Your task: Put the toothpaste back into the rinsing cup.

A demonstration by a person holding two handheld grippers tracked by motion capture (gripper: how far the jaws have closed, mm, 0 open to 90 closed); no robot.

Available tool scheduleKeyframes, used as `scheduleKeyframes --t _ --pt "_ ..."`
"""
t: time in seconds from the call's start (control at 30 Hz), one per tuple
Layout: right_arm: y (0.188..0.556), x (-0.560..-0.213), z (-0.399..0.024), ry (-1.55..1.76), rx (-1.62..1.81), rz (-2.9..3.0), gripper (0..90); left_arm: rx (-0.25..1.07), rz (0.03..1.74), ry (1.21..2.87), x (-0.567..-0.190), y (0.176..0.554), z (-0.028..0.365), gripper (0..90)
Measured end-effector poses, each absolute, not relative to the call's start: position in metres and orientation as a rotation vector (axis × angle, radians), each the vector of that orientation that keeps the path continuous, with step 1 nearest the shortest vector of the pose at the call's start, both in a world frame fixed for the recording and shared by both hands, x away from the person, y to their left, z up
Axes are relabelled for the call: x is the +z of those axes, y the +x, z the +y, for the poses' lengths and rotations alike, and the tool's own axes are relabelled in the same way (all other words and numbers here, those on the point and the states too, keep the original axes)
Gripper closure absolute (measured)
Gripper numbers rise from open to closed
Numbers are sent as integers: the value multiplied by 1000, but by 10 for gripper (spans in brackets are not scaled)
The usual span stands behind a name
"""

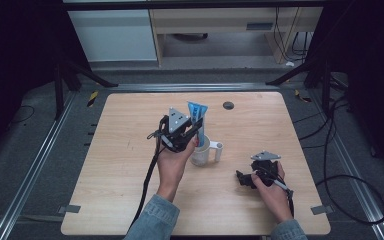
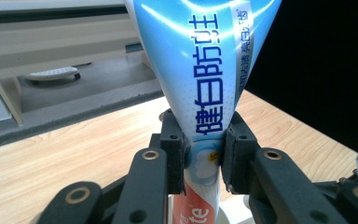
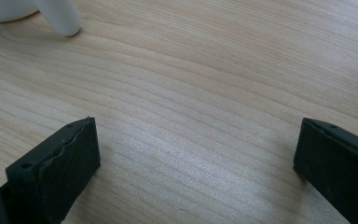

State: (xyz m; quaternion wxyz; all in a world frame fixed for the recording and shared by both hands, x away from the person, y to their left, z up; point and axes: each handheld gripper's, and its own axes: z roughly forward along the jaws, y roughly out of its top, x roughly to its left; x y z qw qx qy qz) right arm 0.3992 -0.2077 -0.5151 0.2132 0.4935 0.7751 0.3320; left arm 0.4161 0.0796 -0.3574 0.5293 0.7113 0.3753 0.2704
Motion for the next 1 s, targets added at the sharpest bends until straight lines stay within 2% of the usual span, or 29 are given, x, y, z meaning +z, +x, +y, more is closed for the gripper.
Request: scheduleKeyframes --t 1.0 --pt "399 -515 -208 1370 921 2152 5 602 940 1772 -395 425 75 729"
